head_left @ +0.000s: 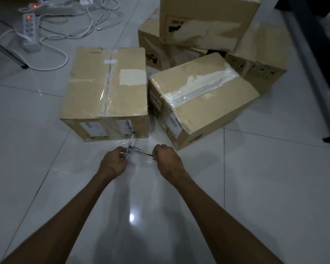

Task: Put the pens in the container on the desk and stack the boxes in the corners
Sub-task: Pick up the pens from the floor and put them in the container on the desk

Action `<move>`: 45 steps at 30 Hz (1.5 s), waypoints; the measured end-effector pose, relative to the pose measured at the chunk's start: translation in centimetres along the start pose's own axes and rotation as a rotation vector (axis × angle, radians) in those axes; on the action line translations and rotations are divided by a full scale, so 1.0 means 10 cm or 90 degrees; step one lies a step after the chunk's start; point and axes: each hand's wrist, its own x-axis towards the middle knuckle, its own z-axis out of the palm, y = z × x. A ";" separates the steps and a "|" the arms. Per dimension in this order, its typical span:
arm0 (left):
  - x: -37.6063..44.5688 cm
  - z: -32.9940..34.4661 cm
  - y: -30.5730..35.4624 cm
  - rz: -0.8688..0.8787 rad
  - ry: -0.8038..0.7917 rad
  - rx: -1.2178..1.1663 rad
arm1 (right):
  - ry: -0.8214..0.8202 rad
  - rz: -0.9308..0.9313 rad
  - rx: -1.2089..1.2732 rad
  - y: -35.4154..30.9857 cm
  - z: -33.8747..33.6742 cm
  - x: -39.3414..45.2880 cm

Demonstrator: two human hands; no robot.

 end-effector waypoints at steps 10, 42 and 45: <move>-1.23 -0.62 1.16 -0.022 -0.097 -0.299 | -0.096 0.343 0.739 -0.70 -1.33 -0.88; -4.97 -1.27 6.90 0.216 -0.439 -0.202 | 0.228 0.446 1.066 0.49 -7.44 -3.98; -5.12 -1.12 7.31 0.216 -0.434 -0.174 | 0.258 0.460 1.058 0.73 -7.80 -4.10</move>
